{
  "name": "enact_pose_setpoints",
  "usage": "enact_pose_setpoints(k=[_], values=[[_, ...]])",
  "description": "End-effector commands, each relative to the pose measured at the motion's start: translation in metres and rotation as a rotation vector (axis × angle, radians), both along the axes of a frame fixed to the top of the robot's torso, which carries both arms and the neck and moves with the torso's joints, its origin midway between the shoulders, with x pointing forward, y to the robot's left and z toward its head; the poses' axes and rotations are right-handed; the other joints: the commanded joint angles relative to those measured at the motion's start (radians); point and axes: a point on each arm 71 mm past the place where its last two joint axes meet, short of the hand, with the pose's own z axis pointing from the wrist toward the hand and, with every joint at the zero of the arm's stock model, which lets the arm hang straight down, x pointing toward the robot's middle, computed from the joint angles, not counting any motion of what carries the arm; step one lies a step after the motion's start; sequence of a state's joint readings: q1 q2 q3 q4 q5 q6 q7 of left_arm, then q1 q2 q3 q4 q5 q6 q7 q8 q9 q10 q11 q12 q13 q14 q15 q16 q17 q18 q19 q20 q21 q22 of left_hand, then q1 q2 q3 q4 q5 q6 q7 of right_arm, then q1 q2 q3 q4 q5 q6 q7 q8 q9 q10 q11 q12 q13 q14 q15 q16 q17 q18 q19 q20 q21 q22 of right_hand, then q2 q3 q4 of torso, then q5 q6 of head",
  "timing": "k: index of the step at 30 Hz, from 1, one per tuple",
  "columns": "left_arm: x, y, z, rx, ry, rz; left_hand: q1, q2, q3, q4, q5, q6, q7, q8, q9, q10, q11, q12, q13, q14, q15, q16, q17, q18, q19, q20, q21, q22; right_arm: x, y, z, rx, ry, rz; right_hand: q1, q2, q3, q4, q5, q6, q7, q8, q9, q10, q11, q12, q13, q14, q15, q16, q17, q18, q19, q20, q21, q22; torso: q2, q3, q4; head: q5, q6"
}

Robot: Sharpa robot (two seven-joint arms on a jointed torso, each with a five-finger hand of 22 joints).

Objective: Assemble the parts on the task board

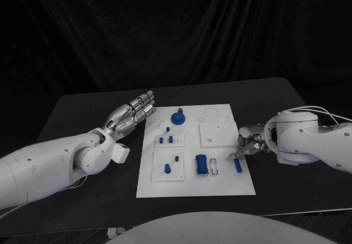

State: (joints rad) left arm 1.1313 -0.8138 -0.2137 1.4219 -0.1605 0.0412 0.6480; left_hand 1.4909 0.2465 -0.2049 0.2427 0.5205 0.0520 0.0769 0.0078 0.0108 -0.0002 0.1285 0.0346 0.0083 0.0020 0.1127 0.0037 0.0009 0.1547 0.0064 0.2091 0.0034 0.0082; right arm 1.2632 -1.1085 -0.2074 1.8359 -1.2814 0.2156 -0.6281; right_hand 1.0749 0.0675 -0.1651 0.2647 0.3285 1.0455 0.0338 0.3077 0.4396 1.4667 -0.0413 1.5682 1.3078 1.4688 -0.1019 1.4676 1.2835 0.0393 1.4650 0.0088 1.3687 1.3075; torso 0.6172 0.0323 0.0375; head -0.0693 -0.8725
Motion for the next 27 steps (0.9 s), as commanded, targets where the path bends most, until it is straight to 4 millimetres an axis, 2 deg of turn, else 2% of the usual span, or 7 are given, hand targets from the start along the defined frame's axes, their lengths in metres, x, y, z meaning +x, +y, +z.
enact_pose_setpoints(k=[1,7,11,19,20,24,27], values=[[-0.001,-0.002,0.001,-0.023,-0.005,-0.009,0.011,0.0,0.004,0.0,0.003,0.001,0.01,0.006,0.002,0.003,0.006,0.003,0.001,-0.002,0.007,-0.004,-0.001,0.012,0.0,0.01,0.003,0.001,0.001,0.0,-0.002,-0.004,-0.006,-0.017,0.008,-0.003,0.001,-0.004,0.002,0.008,0.002,-0.004,-0.001,0.104,0.0,0.003,0.263,0.052,0.0,-0.006,-0.001,0.007,0.042,-0.001,-0.005,0.2,0.0,0.0001,0.0001,0.0,0.0],[-0.001,-0.002,0.001,-0.022,-0.005,-0.007,0.011,0.001,0.004,0.0,0.003,0.002,0.011,0.007,0.002,0.003,0.008,0.005,0.001,-0.002,0.008,-0.004,-0.001,0.013,0.0,0.01,0.003,0.0,0.002,0.001,-0.005,-0.006,0.002,-0.018,0.013,-0.007,0.0,-0.008,0.013,0.008,0.003,-0.008,-0.002,0.104,0.001,0.003,0.263,0.051,0.0,-0.008,-0.005,0.008,0.04,0.0,-0.01,0.199,0.0,0.0004,-0.0007,0.002,0.0],[-0.001,-0.001,0.001,-0.02,-0.005,-0.004,0.011,0.001,0.005,0.0,0.003,0.003,0.011,0.007,0.002,0.003,0.009,0.005,0.002,-0.002,0.009,-0.004,-0.001,0.013,0.0,0.011,0.003,0.001,0.002,0.002,-0.008,-0.009,0.012,-0.017,0.025,-0.011,0.003,-0.017,0.043,0.005,0.005,-0.018,-0.001,0.104,0.003,0.003,0.263,0.05,0.002,-0.009,-0.006,0.01,0.038,0.002,-0.017,0.197,0.0,0.0003,-0.0008,0.003,0.0],[-0.001,0.0,0.0,-0.019,-0.003,-0.004,0.01,0.001,0.005,0.001,0.003,0.003,0.012,0.007,0.002,0.004,0.012,0.006,0.002,-0.002,0.012,-0.004,-0.001,0.013,0.0,0.013,0.003,0.0,0.001,0.001,-0.014,-0.03,0.036,-0.005,0.059,-0.02,0.017,-0.043,0.156,0.008,0.004,-0.023,0.016,0.104,0.002,0.003,0.263,0.049,0.001,-0.013,-0.015,0.012,0.033,0.002,-0.03,0.194,0.0,0.0005,0.0012,0.0,0.0],[-0.001,-0.001,0.0,-0.019,-0.002,-0.004,0.01,0.0,0.005,0.001,0.003,0.003,0.012,0.007,0.002,0.004,0.012,0.006,0.002,-0.002,0.013,-0.004,-0.001,0.013,0.0,0.013,0.003,0.001,0.001,0.001,-0.014,-0.034,0.038,-0.003,0.069,-0.024,0.023,-0.052,0.198,0.0,0.004,-0.024,0.023,0.104,0.003,0.003,0.263,0.048,0.001,-0.015,-0.017,0.014,0.031,0.001,-0.036,0.192,0.0,0.0005,0.001,0.0,0.0],[-0.002,-0.001,0.0,-0.019,-0.001,-0.005,0.01,0.0,0.006,0.001,0.003,0.004,0.013,0.007,0.002,0.004,0.012,0.006,0.002,-0.002,0.014,-0.004,-0.001,0.013,0.0,0.014,0.003,0.001,0.0,0.001,-0.016,-0.041,0.042,0.005,0.084,-0.031,0.034,-0.069,0.237,-0.017,0.006,-0.019,0.037,0.104,0.003,0.003,0.263,0.048,0.002,-0.016,-0.02,0.014,0.03,0.002,-0.04,0.192,0.001,0.0005,0.0003,0.0,0.0],[-0.002,-0.001,-0.001,-0.019,0.001,-0.007,0.01,0.0,0.006,0.001,0.003,0.004,0.014,0.007,0.002,0.004,0.013,0.007,0.002,-0.002,0.014,-0.004,-0.001,0.013,0.0,0.014,0.003,0.001,0.0,0.002,-0.017,-0.043,0.043,0.008,0.091,-0.035,0.039,-0.076,0.243,-0.023,0.006,-0.016,0.042,0.104,0.004,0.003,0.263,0.047,0.002,-0.017,-0.021,0.014,0.03,0.002,-0.043,0.191,0.0,0.0003,-0.0003,0.001,0.0]])
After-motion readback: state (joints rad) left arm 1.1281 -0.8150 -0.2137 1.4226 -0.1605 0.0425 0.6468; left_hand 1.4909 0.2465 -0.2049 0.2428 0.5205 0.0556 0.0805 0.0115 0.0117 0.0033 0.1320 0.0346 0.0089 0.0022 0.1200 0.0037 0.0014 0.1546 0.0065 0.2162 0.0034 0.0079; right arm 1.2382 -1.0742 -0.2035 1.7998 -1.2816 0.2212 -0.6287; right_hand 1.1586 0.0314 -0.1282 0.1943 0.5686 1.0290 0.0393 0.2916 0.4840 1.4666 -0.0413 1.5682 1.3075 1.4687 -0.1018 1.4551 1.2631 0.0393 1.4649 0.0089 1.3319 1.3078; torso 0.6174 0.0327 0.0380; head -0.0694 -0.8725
